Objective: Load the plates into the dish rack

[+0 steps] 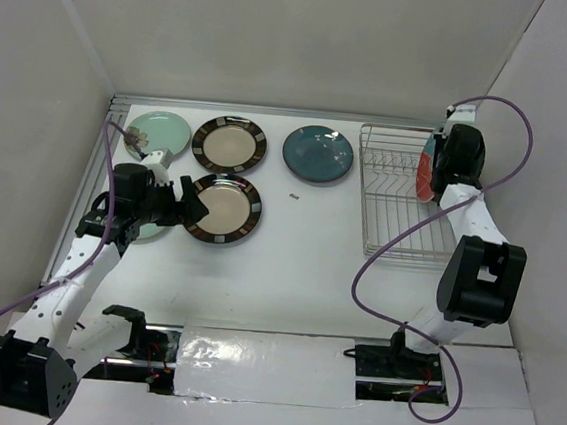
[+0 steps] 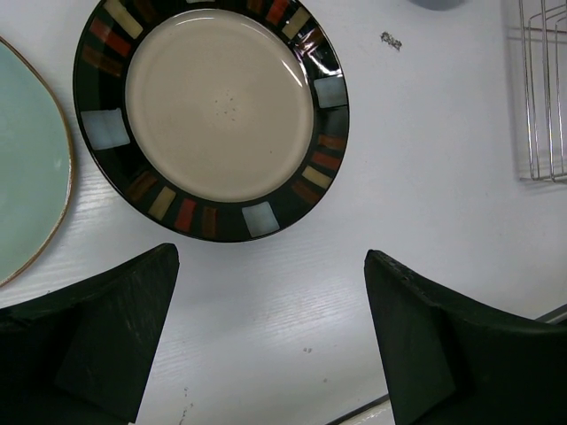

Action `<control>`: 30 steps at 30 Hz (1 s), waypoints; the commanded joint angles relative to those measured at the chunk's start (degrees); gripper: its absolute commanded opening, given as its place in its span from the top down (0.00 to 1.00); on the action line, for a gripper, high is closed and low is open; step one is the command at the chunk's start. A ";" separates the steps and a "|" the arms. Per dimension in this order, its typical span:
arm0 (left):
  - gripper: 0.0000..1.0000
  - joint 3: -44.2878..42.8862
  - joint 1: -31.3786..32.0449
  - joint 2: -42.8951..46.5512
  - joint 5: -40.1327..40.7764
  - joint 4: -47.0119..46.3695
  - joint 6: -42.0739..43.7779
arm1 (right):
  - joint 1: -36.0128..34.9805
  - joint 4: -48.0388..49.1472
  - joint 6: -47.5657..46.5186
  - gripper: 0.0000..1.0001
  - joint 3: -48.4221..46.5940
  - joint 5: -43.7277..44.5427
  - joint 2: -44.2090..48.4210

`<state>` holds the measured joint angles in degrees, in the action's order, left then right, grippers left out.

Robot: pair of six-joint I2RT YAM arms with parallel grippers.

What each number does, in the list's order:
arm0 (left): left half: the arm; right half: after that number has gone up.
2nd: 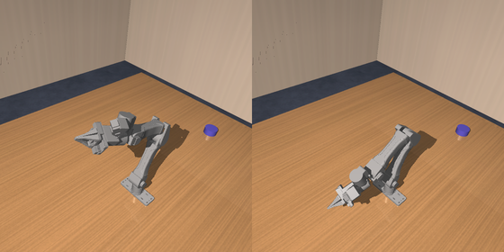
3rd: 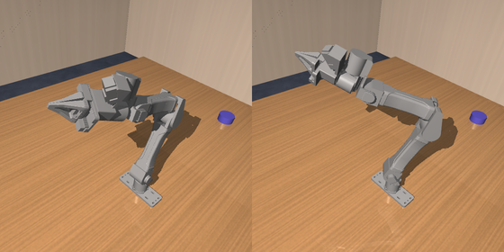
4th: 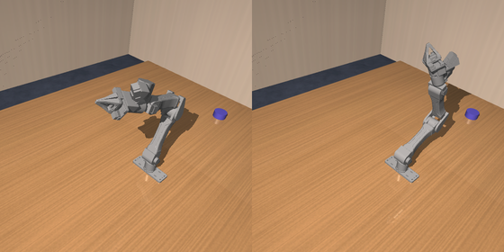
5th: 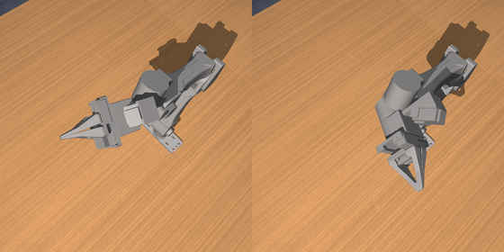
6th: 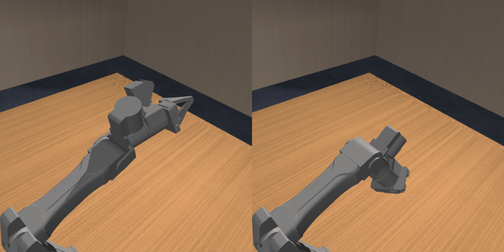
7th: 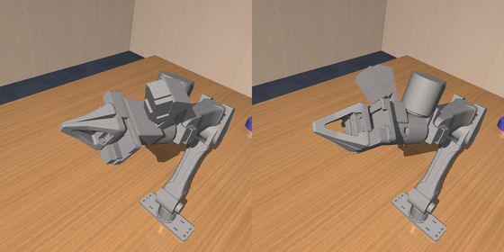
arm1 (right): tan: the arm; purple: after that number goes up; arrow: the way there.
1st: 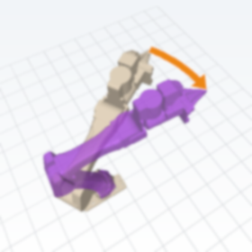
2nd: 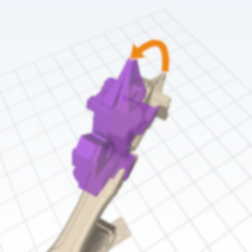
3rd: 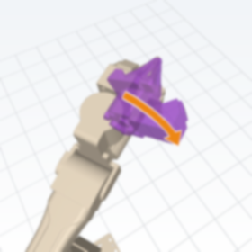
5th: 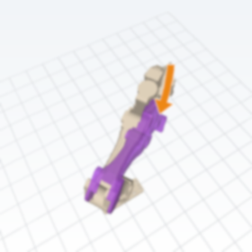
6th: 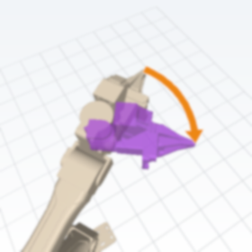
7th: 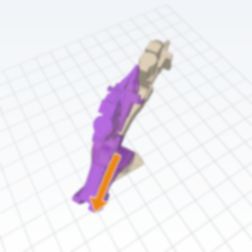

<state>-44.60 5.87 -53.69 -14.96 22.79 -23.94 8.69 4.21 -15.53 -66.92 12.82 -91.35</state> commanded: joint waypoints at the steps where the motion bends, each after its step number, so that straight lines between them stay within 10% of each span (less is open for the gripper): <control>1: 0.01 -0.31 -0.68 -0.19 -1.30 -1.96 1.27 | -1.30 6.88 2.08 0.55 -5.77 1.67 1.00; 12: 0.01 -0.31 -0.68 0.34 -2.96 -1.96 0.74 | -7.01 -6.39 9.10 0.28 -11.04 6.52 9.95; 30: 0.01 0.21 -0.68 -1.69 -6.49 -2.48 -0.31 | -19.67 -17.75 51.91 0.15 -3.57 -21.26 22.63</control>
<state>-44.58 5.43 -55.88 -20.29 22.24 -24.21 -8.25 -12.60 28.32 -71.07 -3.49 -65.87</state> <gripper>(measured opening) 0.986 0.843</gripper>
